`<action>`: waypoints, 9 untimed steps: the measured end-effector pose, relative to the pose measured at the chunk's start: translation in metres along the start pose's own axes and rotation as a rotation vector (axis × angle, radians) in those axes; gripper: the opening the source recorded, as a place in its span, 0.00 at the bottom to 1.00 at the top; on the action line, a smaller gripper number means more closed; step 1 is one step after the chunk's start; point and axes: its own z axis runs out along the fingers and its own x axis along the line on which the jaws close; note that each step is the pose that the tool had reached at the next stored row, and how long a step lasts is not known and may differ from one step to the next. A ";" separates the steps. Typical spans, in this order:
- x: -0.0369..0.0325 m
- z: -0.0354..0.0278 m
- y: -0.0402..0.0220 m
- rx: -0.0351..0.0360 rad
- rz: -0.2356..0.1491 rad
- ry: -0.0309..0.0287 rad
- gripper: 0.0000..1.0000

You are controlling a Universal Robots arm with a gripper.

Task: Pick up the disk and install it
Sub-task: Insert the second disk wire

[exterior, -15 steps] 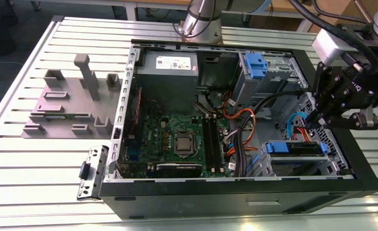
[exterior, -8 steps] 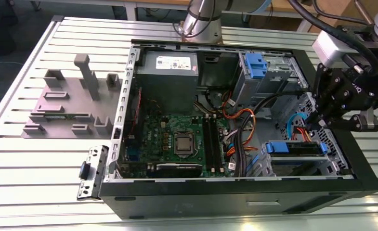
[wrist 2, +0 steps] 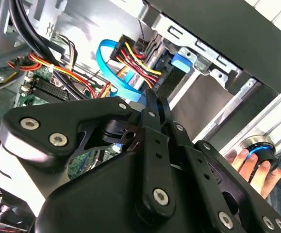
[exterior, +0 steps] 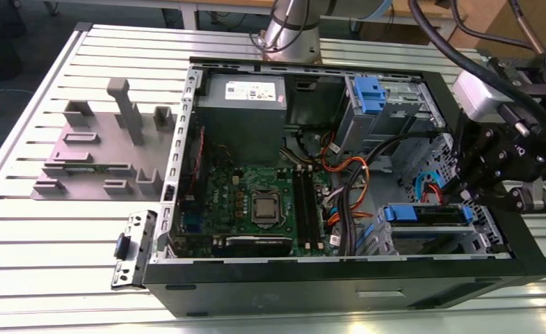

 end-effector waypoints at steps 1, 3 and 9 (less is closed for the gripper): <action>0.0019 0.0005 0.0010 0.0000 0.000 -0.0048 0.16; 0.0049 0.0016 0.0031 0.0001 0.000 -0.0157 0.16; 0.0068 0.0055 0.0053 0.0004 -0.001 -0.0497 0.16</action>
